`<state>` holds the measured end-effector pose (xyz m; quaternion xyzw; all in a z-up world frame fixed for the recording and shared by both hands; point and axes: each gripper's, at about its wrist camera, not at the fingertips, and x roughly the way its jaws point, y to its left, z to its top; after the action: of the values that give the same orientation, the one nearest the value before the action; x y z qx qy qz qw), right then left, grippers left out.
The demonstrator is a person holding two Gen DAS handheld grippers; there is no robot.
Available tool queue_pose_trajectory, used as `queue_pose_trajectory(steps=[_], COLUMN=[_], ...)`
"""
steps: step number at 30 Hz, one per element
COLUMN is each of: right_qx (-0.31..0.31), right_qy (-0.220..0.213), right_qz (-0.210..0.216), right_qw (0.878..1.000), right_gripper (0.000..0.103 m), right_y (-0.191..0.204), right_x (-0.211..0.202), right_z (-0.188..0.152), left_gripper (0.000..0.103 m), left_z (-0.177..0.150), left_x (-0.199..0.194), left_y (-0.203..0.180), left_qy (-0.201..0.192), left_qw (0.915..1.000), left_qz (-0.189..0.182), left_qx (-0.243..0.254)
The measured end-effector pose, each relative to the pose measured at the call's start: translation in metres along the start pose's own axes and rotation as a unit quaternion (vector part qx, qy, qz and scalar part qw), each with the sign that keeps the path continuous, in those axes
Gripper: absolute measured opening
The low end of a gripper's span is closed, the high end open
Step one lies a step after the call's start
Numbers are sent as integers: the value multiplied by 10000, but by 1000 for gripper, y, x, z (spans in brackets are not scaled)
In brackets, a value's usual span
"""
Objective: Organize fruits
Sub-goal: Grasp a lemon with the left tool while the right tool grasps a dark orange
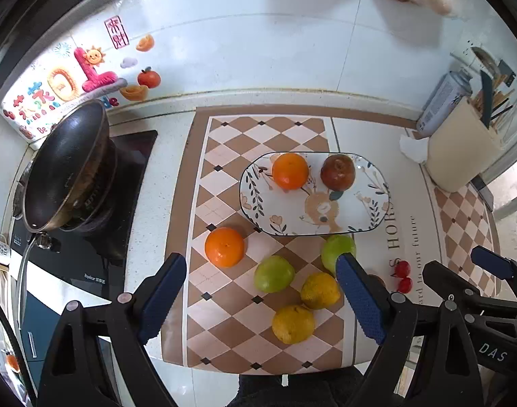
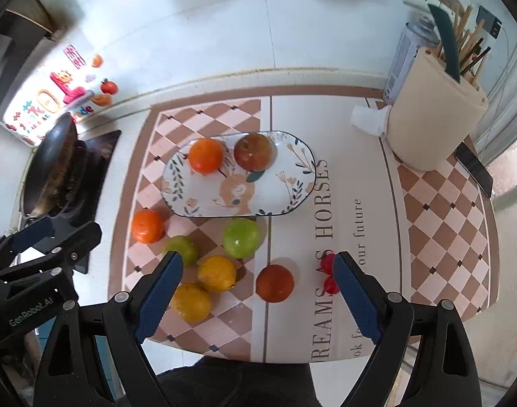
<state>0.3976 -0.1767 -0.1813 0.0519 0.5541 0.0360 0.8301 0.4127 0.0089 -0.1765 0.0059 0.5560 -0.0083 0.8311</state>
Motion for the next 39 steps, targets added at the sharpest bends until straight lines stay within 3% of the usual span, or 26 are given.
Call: queue_pose_trajectory(steps=[10,15,17,23,28,34,37,38,39], right_qx=[28,161,241,548,802,808,738,702,675], right_qy=[-182,-126,-17,614,1193,1581,1713,1754,1798], right_qz=[194,325,367,378,505,487,487,513,527], right_qw=[9996,9993,9990,9959,9883,9829,9812,9806,9800], right_gripper=[92,92,92,92,91,85,83,79,77], right_y=[6,-1,-8,-36,-56,-60,-55,-52,-51], right_x=[-27,-16,-2,68,130,173,188,194,199], right_z=[-14,-15,-16,-28,-41,-49,-50,-50,-50], left_gripper=[90,91,98,98,98,97,80,66,61], left_z=[-13,-16,-17,-35,-64,-86,-93,-94,-96], left_x=[-22,-10,2,58,120,170,184,187,188], left_y=[3,10,12,12,-1,-25,-36,-39,-41], left_qy=[-83,46,171,913,1910,2534,2601,2593,2603], left_qw=[9998,9996,9995,9954,9803,9660,9640,9638,9631], left_qz=[-162,-145,-117,-86,-355,-494,-557,-616,-677], left_qx=[-97,-244,-238,-273,-351,-107,40,77,94])
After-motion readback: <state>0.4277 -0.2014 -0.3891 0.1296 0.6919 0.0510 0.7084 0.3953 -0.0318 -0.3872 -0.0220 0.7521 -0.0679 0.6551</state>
